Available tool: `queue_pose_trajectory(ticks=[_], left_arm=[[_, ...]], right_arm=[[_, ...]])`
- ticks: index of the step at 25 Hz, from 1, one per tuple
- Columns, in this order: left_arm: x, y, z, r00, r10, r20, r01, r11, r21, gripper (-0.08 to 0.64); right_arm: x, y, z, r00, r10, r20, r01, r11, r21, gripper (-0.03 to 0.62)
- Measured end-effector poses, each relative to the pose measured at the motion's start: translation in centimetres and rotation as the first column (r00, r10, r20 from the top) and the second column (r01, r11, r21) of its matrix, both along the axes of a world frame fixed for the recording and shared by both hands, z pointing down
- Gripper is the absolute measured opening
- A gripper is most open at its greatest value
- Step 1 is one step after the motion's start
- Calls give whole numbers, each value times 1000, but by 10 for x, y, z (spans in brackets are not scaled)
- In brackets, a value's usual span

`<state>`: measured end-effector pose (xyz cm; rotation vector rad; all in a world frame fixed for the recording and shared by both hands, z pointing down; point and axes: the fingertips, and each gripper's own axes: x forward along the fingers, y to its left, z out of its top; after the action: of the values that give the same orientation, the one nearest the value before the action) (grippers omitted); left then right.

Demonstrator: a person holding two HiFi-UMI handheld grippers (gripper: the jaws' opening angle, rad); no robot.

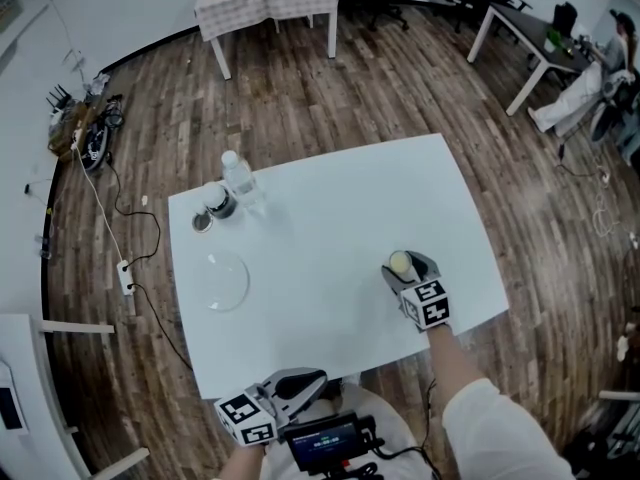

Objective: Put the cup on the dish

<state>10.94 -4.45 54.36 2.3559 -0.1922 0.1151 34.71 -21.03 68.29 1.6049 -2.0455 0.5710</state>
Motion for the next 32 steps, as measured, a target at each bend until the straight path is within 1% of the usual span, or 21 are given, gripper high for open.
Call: queue_pose_trajectory(ticks=[6, 10, 13, 16, 19, 25, 29, 32], left_arm=[[-1, 2, 0, 1000, -17, -1, 17, 1000, -4, 2], [-6, 2, 0, 999, -34, -1, 34, 999, -8, 2], [-10, 3, 0, 999, -45, -4, 45, 999, -10, 2], [-14, 3, 0, 998, -64, -8, 63, 998, -10, 2], [-17, 1, 1, 996, -89, -12, 89, 996, -9, 2], [-14, 0, -2, 989, -143, -28, 144, 990, 7, 2], [-17, -1, -6, 982, -186, -43, 187, 982, 18, 2], [-28, -2, -7, 974, -219, -49, 220, 975, 16, 2]], right_arm=[[0, 1, -2, 1000, -13, -18, 13, 1000, -1, 282], [-9, -1, -3, 999, -32, -32, 32, 999, -6, 282], [-19, -4, -9, 999, -41, -28, 42, 999, 6, 282], [-34, -9, -20, 997, -73, -20, 74, 997, 27, 282], [-54, -17, -30, 992, -128, -19, 129, 991, 42, 282], [-97, -28, -43, 964, -264, -34, 265, 963, 50, 282], [-133, -35, -48, 937, -348, -37, 350, 935, 56, 282], [-167, -40, -52, 915, -403, -24, 404, 913, 58, 282]])
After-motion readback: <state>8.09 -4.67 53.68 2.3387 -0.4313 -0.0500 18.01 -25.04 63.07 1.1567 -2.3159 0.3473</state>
